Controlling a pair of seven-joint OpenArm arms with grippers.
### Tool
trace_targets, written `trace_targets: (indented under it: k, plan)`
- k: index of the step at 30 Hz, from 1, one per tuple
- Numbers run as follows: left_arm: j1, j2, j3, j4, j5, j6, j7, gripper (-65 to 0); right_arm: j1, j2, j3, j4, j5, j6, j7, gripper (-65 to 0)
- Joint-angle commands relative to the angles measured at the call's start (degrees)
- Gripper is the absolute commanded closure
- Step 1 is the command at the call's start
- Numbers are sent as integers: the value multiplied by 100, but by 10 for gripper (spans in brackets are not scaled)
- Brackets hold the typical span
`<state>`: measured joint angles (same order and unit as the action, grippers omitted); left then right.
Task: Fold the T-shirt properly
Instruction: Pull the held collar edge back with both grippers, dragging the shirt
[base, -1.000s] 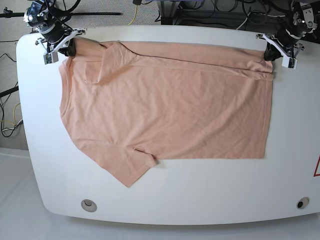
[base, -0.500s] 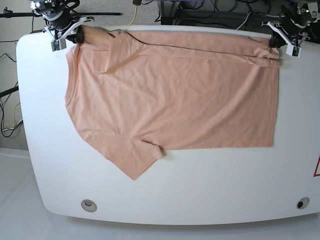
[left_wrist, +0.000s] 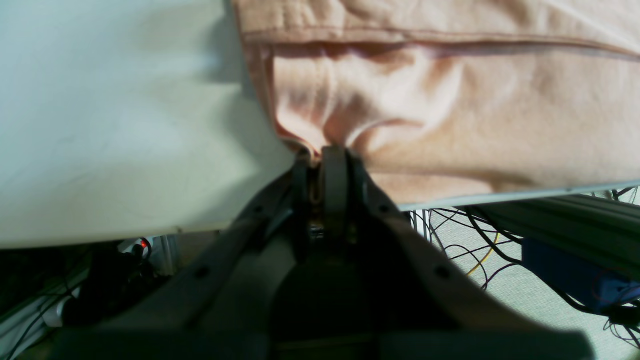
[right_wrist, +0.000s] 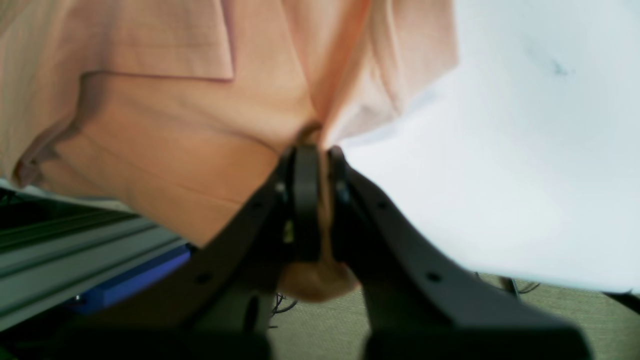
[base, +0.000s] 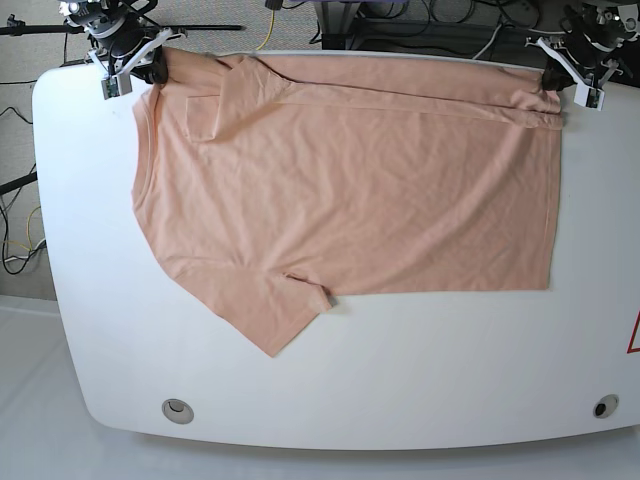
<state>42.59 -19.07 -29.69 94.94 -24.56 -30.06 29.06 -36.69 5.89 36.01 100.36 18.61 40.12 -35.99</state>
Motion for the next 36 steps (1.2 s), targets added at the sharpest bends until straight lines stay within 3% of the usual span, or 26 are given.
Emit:
trace_targets:
  k: [1,21,23,33,36]
  plan:
    - [115,-36,-1,-13,208,16,246,0,-75,40,21,-73,-326,-12,-355,0]
    - [73,8,32,18,268,36,278,0,-15,53,26,-51,-394,-12,-433,0]
    - [30,-8,-4,20,215,61,307,0,7,72,60,-19,-331,-12,-420,-28]
    - [-17,-23,-55,130,270,76,259,-202,29,72,92,155,-267,-12,-527,-203]
    - [-104,-34,-36,148,339,52,241,-232,13,72,111,314,-205,-12,-620,-255]
